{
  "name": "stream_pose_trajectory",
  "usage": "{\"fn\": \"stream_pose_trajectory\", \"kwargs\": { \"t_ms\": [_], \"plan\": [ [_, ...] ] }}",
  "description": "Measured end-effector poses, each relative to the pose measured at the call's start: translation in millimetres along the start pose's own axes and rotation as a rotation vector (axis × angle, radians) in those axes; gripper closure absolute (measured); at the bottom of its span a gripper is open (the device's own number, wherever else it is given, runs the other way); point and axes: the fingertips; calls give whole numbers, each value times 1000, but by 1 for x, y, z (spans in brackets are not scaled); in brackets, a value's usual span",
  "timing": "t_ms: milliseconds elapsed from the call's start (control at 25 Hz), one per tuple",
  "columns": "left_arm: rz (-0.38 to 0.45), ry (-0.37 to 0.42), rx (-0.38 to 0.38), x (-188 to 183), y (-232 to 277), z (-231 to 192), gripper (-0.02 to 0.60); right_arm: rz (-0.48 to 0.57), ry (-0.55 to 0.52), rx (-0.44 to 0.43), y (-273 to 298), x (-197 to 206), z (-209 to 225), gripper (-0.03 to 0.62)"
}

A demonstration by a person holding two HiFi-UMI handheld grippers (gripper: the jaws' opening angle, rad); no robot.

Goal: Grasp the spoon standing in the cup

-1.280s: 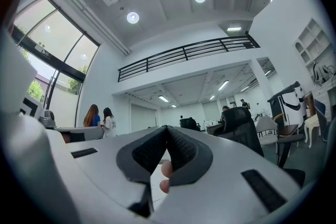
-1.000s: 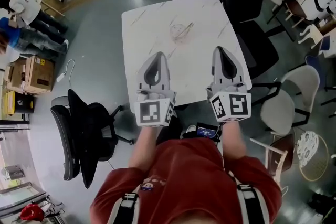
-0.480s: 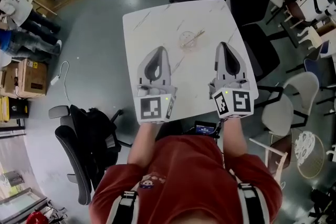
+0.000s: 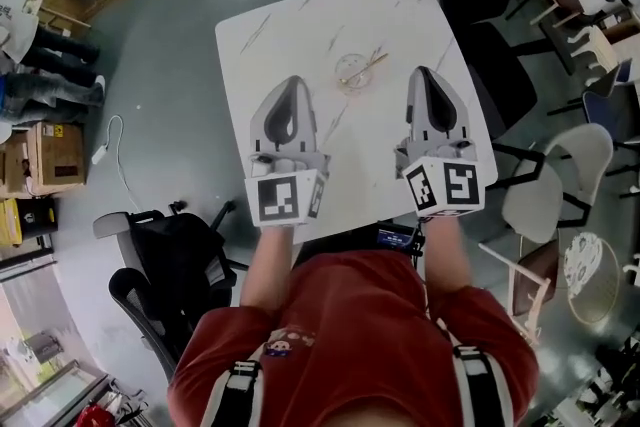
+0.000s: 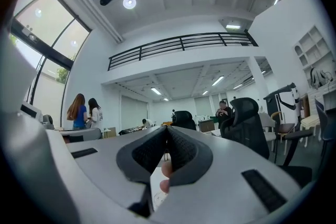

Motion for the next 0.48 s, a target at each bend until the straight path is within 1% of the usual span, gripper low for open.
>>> {"fn": "stream_pose_trajectory", "kwargs": {
  "t_ms": [200, 480],
  "plan": [
    [-32, 14, -31, 31, 31, -3, 580, -40, 42, -17, 26, 36, 19, 582],
    [-89, 10, -51, 76, 57, 3, 580, -100, 131, -43, 42, 85, 46, 580]
  ]
}}
Point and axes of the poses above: the fingertips, and each gripper's own axes: y forward along the fingers, z to its right, x out of its underside, and after that the axes turned 9 degrees about z, right-handed
